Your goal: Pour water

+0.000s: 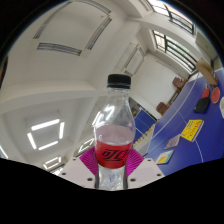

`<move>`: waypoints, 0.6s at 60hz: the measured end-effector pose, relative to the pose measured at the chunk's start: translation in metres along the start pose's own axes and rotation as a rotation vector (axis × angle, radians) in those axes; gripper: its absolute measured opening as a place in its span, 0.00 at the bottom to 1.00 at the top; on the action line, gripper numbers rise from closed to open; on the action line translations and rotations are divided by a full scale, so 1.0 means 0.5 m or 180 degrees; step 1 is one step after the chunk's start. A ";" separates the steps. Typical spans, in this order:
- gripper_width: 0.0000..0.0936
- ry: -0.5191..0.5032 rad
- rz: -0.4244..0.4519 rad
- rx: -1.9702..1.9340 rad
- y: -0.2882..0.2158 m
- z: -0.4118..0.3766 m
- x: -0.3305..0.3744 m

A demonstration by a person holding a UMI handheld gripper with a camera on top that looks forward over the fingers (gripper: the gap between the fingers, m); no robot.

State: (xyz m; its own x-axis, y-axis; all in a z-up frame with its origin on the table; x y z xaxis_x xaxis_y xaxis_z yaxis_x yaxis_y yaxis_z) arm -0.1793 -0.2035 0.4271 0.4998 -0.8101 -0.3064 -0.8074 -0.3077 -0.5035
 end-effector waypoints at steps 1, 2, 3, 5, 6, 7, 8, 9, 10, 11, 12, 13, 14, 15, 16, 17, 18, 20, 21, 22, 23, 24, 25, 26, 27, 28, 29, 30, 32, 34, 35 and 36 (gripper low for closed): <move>0.33 -0.0059 0.0014 -0.0169 -0.027 0.014 -0.006; 0.33 -0.0124 0.0029 -0.0339 -0.054 0.028 -0.013; 0.33 -0.0204 0.0038 -0.0506 -0.078 0.042 -0.019; 0.34 -0.0358 0.0061 -0.0839 -0.127 0.075 -0.031; 0.33 -0.0407 0.0097 -0.1006 -0.152 0.095 -0.037; 0.33 -0.0428 0.0136 -0.1157 -0.172 0.099 -0.041; 0.33 -0.0457 0.0167 -0.1293 -0.188 0.112 -0.042; 0.33 -0.0478 0.0207 -0.1417 -0.212 0.133 -0.062; 0.33 -0.0496 0.0247 -0.1539 -0.234 0.157 -0.066; 0.33 -0.0500 0.0287 -0.1656 -0.254 0.185 -0.070; 0.33 -0.0510 0.0318 -0.1773 -0.272 0.212 -0.074; 0.33 -0.0527 0.0338 -0.1899 -0.287 0.237 -0.077; 0.33 -0.0538 0.0368 -0.2031 -0.303 0.264 -0.078; 0.34 -0.0533 0.0414 -0.2161 -0.318 0.292 -0.079; 0.34 -0.0525 0.0465 -0.2285 -0.332 0.321 -0.079; 0.33 -0.0533 0.0507 -0.2406 -0.345 0.347 -0.078; 0.33 -0.0541 0.0544 -0.2526 -0.357 0.373 -0.076; 0.33 -0.0496 0.0663 -0.2763 -0.371 0.427 -0.053; 0.34 -0.0469 0.0712 -0.2889 -0.387 0.465 -0.060; 0.33 -0.0459 0.0762 -0.3007 -0.395 0.488 -0.058; 0.33 -0.0471 0.0808 -0.3120 -0.402 0.511 -0.054; 0.33 -0.0477 0.0865 -0.3223 -0.409 0.535 -0.050; 0.33 -0.0459 0.0928 -0.3312 -0.415 0.560 -0.045; 0.33 -0.0423 0.0986 -0.3389 -0.419 0.585 -0.040; 0.33 -0.0385 0.1039 -0.3455 -0.422 0.608 -0.035; 0.33 -0.0364 0.1081 -0.3515 -0.425 0.628 -0.030; 0.33 -0.0354 0.1117 -0.3568 -0.427 0.646 -0.025; 0.33 -0.0343 0.1156 -0.3627 -0.420 0.667 0.004; 0.33 -0.0280 0.1219 -0.3699 -0.439 0.705 -0.019; 0.33 -0.0260 0.1255 -0.3795 -0.443 0.726 -0.015; 0.33 -0.0265 0.1267 -0.3825 -0.447 0.731 -0.013; 0.33 -0.0272 0.1272 -0.3841 -0.448 0.735 -0.011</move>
State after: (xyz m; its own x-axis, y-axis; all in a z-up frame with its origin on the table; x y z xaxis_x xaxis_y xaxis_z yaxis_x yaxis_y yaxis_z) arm 0.1142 0.0533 0.2447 0.1390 -0.9302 -0.3398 -0.6549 -0.3438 0.6730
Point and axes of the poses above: the point between the fingertips, and its own axes, seen from behind it with the camera up: z to the right, y down, x backward, against the way the camera looks, the point moved 5 cm from there along x, backward, against the way the camera looks, and after that the axes turned 10 degrees about -x, right-handed, at the moved point
